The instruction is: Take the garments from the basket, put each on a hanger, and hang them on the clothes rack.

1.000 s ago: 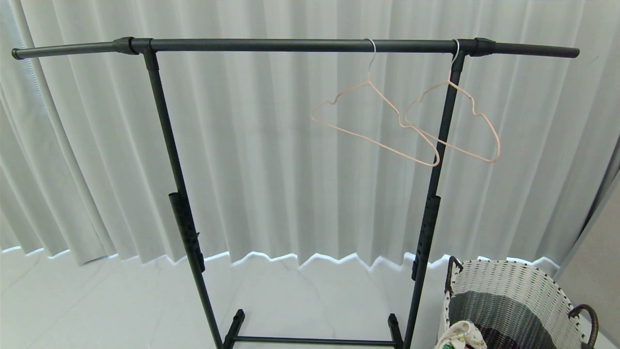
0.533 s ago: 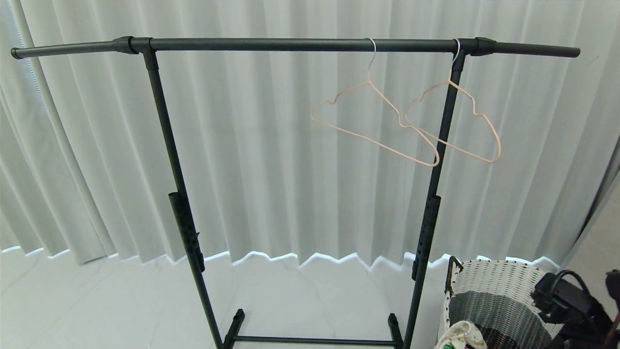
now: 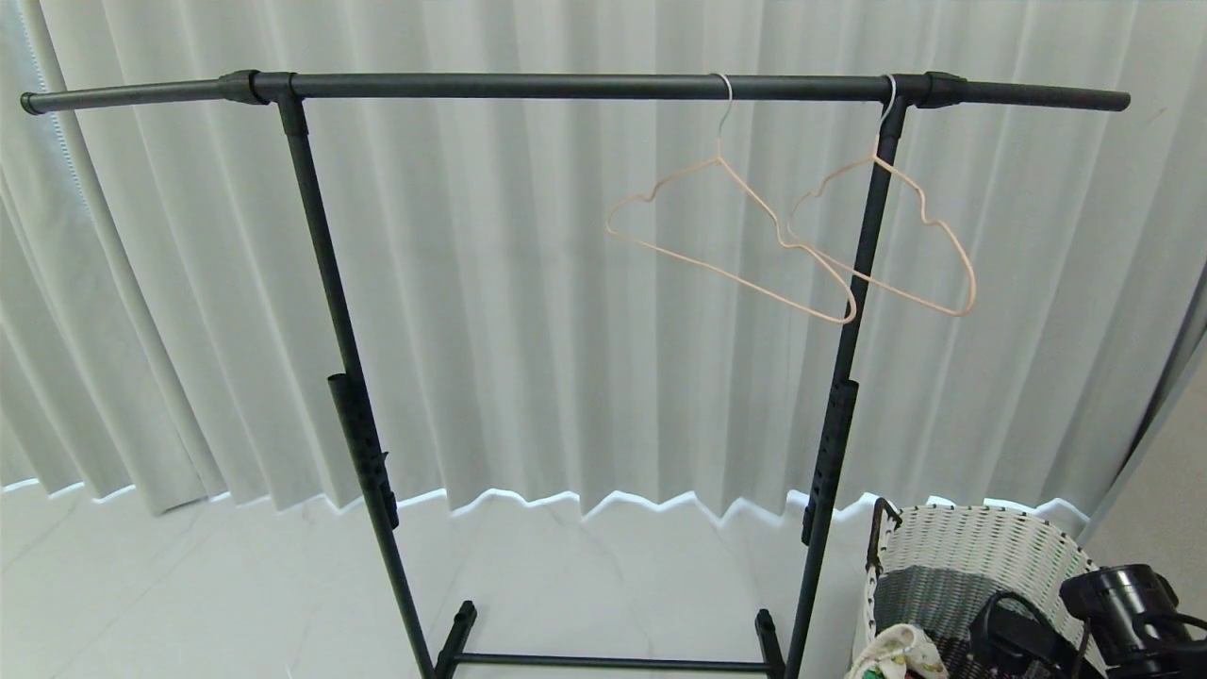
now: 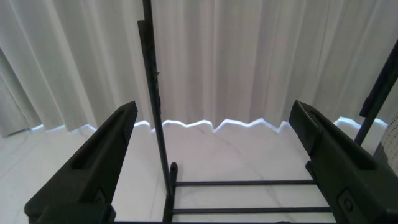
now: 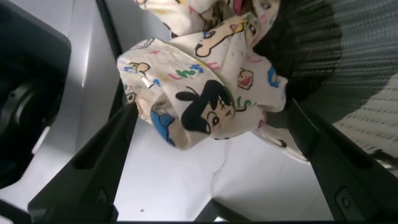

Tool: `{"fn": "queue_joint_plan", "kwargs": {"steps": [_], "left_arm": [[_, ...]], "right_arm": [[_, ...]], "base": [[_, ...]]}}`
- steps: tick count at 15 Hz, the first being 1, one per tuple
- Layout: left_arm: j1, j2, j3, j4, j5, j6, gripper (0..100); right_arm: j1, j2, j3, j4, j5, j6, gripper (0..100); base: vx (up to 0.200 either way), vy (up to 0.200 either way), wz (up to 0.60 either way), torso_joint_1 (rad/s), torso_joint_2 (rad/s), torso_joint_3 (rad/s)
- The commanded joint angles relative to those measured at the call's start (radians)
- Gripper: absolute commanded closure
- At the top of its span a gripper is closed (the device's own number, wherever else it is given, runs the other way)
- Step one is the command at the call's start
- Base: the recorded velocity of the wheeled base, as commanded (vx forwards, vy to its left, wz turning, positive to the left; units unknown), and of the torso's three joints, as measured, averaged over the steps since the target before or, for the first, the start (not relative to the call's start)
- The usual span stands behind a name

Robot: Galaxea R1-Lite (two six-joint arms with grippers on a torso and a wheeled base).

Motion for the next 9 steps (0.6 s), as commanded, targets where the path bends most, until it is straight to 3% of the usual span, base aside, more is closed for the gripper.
{"fn": "queue_joint_plan", "kwargs": {"steps": [1,9], "left_arm": [[0.000,0.002,0.000,0.000,0.000,0.000,0],[0.000,0.002,0.000,0.000,0.000,0.002,0]], "right_arm": [[-0.015,0.085,-0.031,-0.001,-0.008,0.000,0],[-0.040,0.119,-0.057,-0.007,-0.025,0.006,0]], "base": [[0.000,0.000,0.00,0.000,0.00,0.000],[0.000,0.000,0.00,0.000,0.00,0.000]]}}
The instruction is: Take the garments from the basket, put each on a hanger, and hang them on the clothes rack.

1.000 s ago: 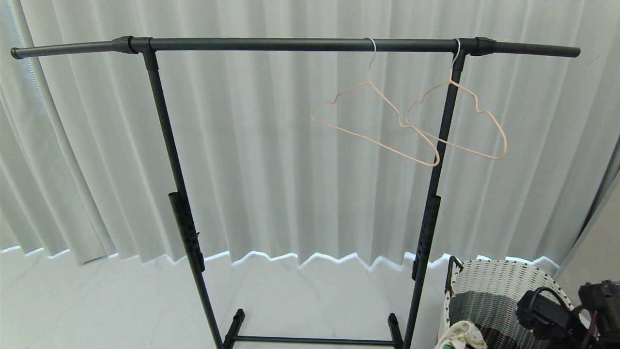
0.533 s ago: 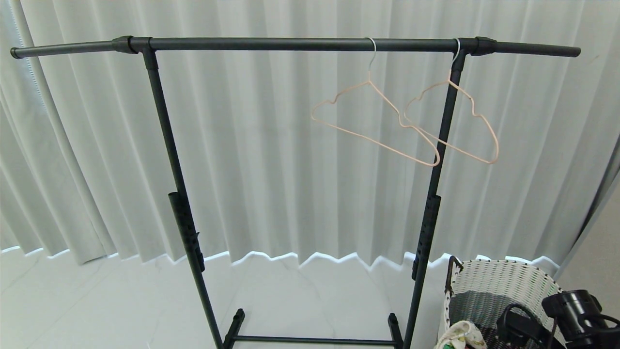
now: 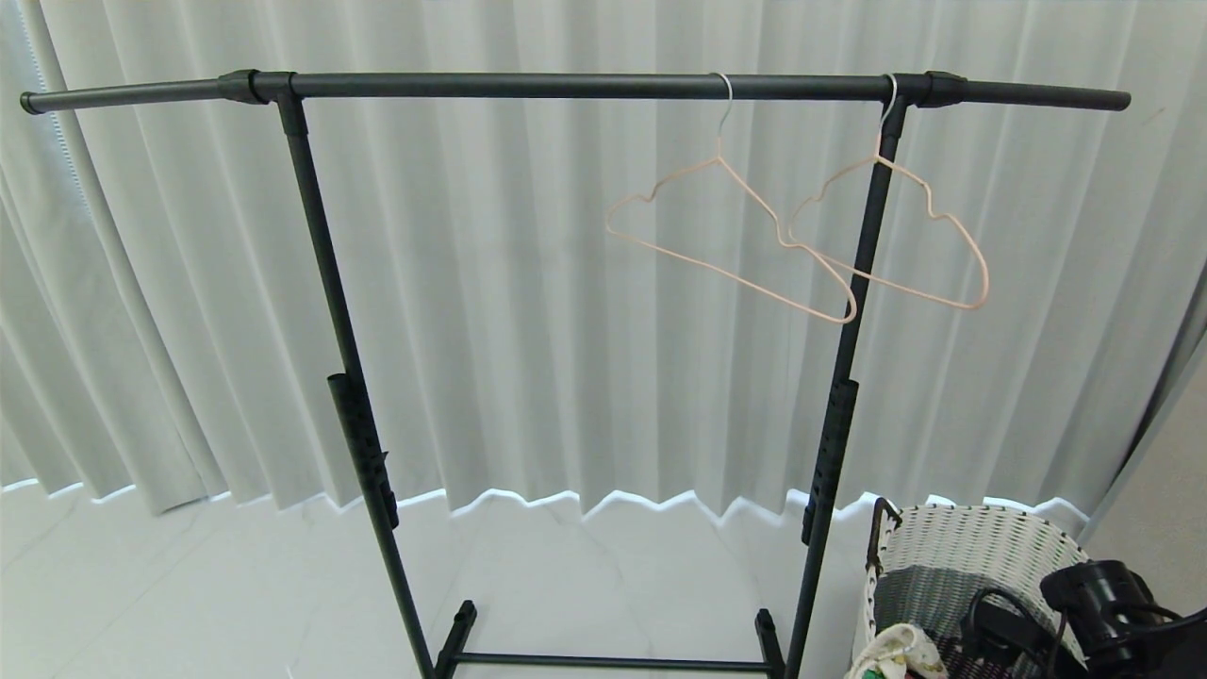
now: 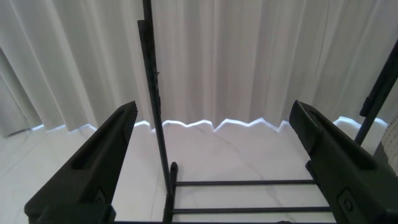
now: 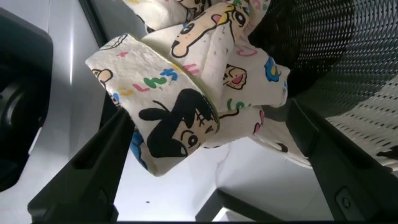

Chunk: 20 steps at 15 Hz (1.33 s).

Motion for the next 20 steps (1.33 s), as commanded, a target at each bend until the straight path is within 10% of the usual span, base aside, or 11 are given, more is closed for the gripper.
{"fn": "queue_joint_plan", "kwargs": {"steps": [1,14,17,20], "left_arm": [[0.000,0.002,0.000,0.000,0.000,0.000,0],[0.000,0.002,0.000,0.000,0.000,0.003,0],[0.000,0.002,0.000,0.000,0.000,0.003,0],[0.000,0.002,0.000,-0.001,0.000,0.002,0]], "right_arm": [[0.000,0.000,0.001,0.000,0.001,0.001,100],[0.006,-0.380,0.168,0.007,-0.042,0.022,100],[0.006,-0.604,0.151,0.145,-0.045,0.008,100],[-0.028,-0.806,-0.082,0.497,-0.042,0.011,100]], "base": [[0.000,0.000,0.00,0.000,0.00,0.000],[0.000,0.000,0.00,0.000,0.00,0.000],[0.000,0.000,0.00,0.000,0.00,0.000],[0.000,0.000,0.00,0.000,0.00,0.000]]}}
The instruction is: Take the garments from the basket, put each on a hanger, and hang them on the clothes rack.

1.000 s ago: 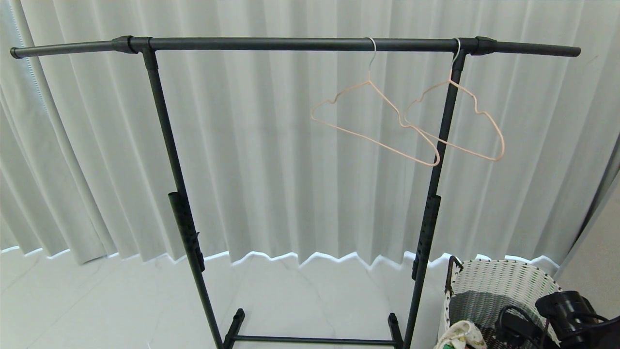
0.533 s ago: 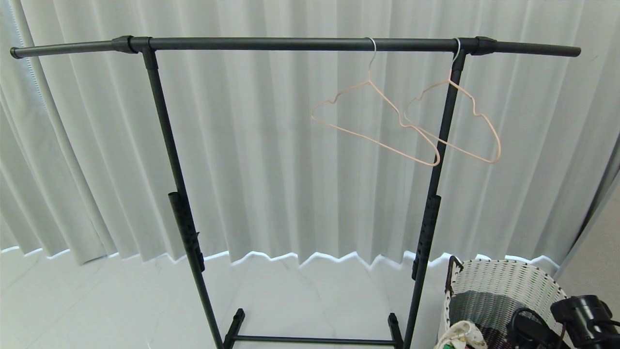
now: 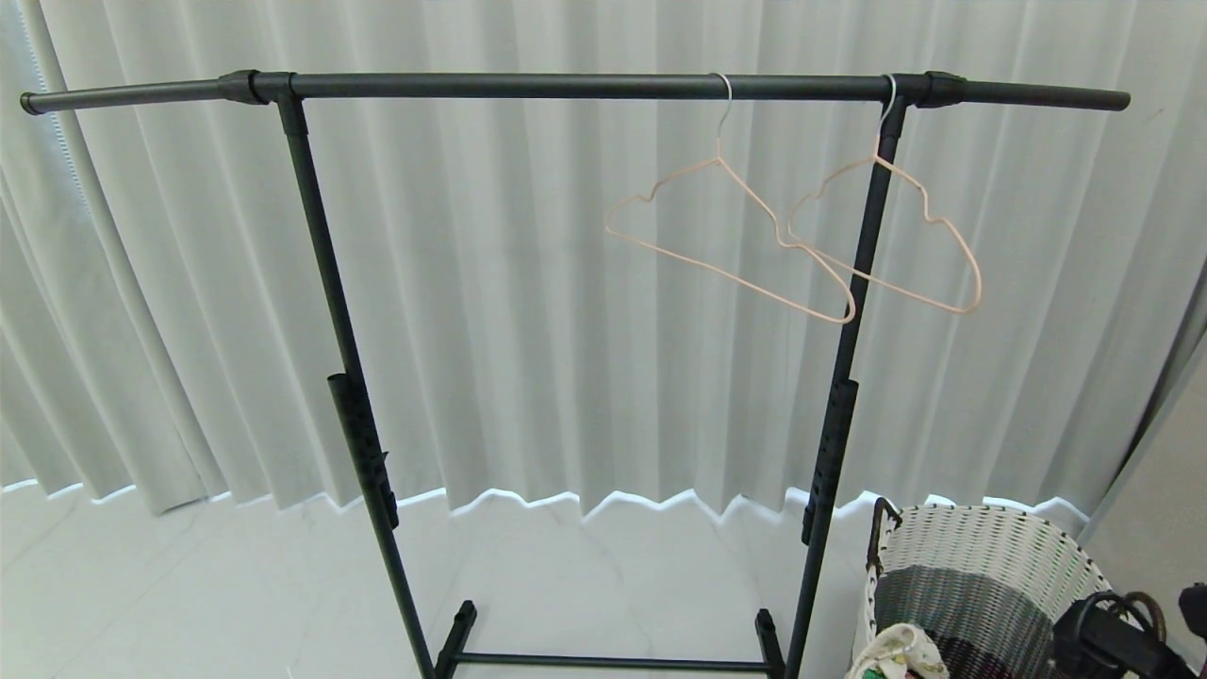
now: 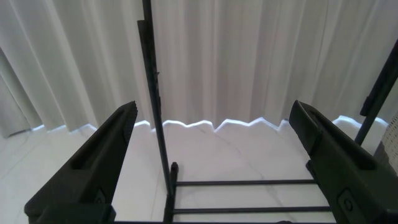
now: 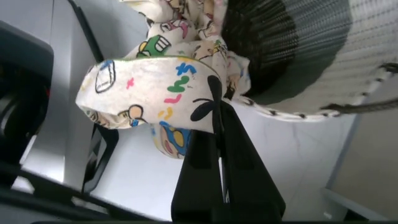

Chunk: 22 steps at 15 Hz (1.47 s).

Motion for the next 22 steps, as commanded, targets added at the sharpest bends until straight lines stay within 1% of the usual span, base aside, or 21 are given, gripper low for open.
{"fn": "queue_joint_plan", "kwargs": {"steps": [1,2,3,5,6,9,11,12,14,18,22], "left_arm": [[0.001,0.002,0.000,0.000,0.000,0.001,0],[0.001,0.002,0.000,0.000,0.000,0.003,0],[0.001,0.002,0.000,0.000,0.000,0.004,0],[0.001,0.002,0.000,0.000,0.000,0.004,0],[0.001,0.002,0.000,0.000,0.000,0.004,0],[0.001,0.002,0.000,-0.001,0.000,0.004,0],[0.001,0.002,0.000,0.000,0.000,0.004,0],[0.001,0.002,0.000,-0.001,0.000,0.004,0],[0.001,0.002,0.000,-0.001,0.000,0.004,0],[0.001,0.002,0.000,0.000,0.000,0.004,0],[0.001,0.002,0.000,-0.001,0.000,0.004,0]], "right_arm": [[-0.027,-0.251,-0.267,0.329,0.007,0.003,100],[-0.029,-0.283,-0.362,0.450,0.015,0.003,100],[-0.029,-0.318,-0.496,0.600,0.029,0.003,100],[-0.029,-0.344,-0.668,0.766,0.035,0.003,100],[-0.027,-0.349,-0.743,0.829,0.039,0.003,100],[-0.026,-0.349,-0.944,0.964,0.049,0.003,100],[-0.019,-0.349,-1.037,1.034,0.069,0.003,100],[-0.015,-0.349,-1.079,1.059,0.075,0.003,100],[-0.010,-0.349,-1.128,1.083,0.075,0.003,100],[0.002,-0.352,-1.152,1.086,0.075,0.000,100],[0.039,-0.354,-1.175,1.086,0.075,0.000,100]], "base": [[0.000,0.000,0.00,0.000,0.00,0.000],[0.000,0.000,0.00,0.000,0.00,0.000],[0.000,0.000,0.00,0.000,0.00,0.000],[0.000,0.000,0.00,0.000,0.00,0.000],[0.000,0.000,0.00,0.000,0.00,0.000],[0.000,0.000,0.00,0.000,0.00,0.000],[0.000,0.000,0.00,0.000,0.00,0.000],[0.000,0.000,0.00,0.000,0.00,0.000],[0.000,0.000,0.00,0.000,0.00,0.000],[-0.200,0.000,0.00,0.001,0.00,-0.002],[-0.200,0.000,0.00,0.000,0.00,0.000]]}}
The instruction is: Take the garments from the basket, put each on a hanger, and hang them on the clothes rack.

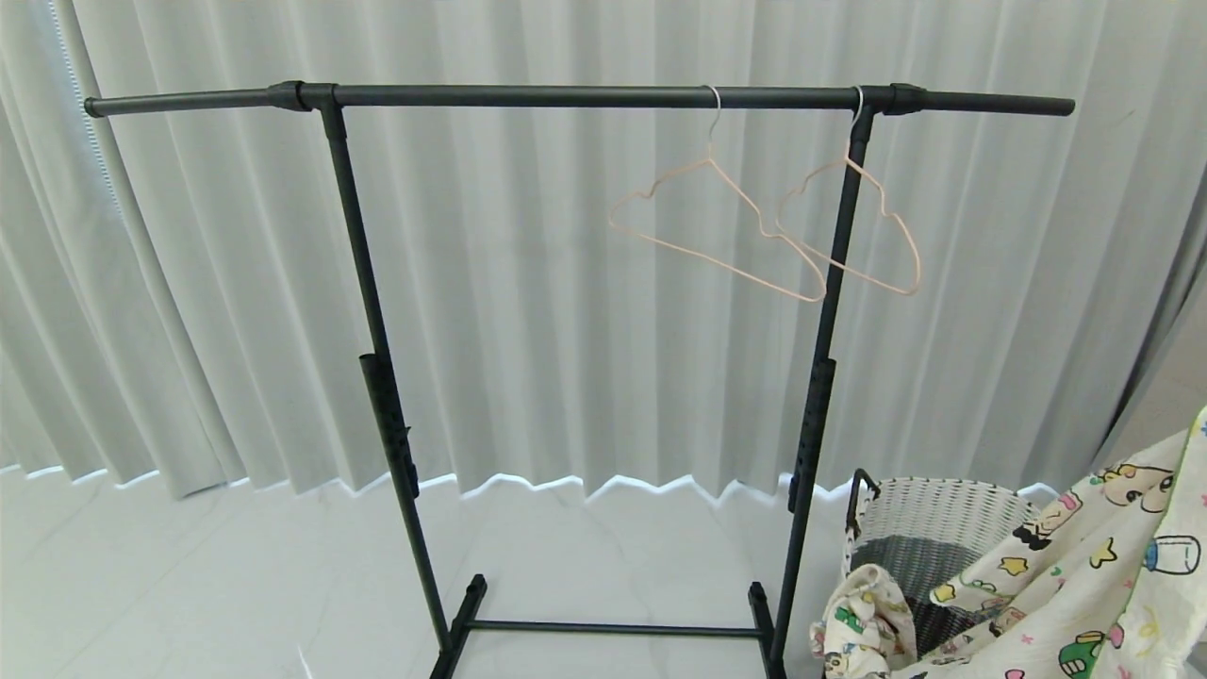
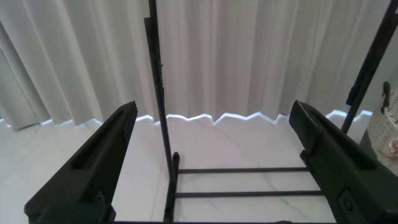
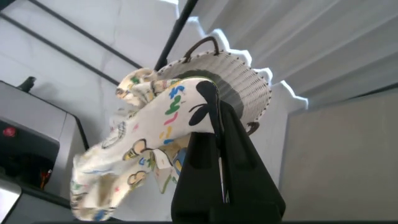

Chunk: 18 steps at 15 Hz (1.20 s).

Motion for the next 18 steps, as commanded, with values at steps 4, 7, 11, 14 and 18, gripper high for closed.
{"fn": "queue_joint_plan", "kwargs": {"steps": [4,7,11,14,18], "left_arm": [[0.001,0.002,0.000,-0.001,0.000,-0.001,0],[0.001,0.002,0.000,0.001,0.000,-0.001,0],[0.001,0.002,0.000,0.001,0.000,-0.004,0],[0.001,0.002,0.000,0.001,0.000,-0.004,0],[0.001,0.002,0.000,-0.001,0.000,-0.001,0]], "right_arm": [[0.093,0.004,0.000,0.000,0.000,0.002,100],[0.277,0.031,0.003,0.000,0.000,0.065,100],[0.692,0.139,0.001,-0.014,-0.010,0.429,100],[0.893,0.246,0.004,-0.134,-0.027,0.646,100],[0.949,0.447,0.001,-0.385,-0.112,0.791,100]], "base": [[-0.200,0.000,0.00,0.004,0.00,0.000],[-0.133,0.000,0.00,0.003,0.00,0.008],[0.000,0.000,0.00,0.000,0.00,0.000],[0.000,0.000,0.00,0.000,0.00,0.000],[0.000,0.000,0.00,0.000,0.00,0.000]]}}
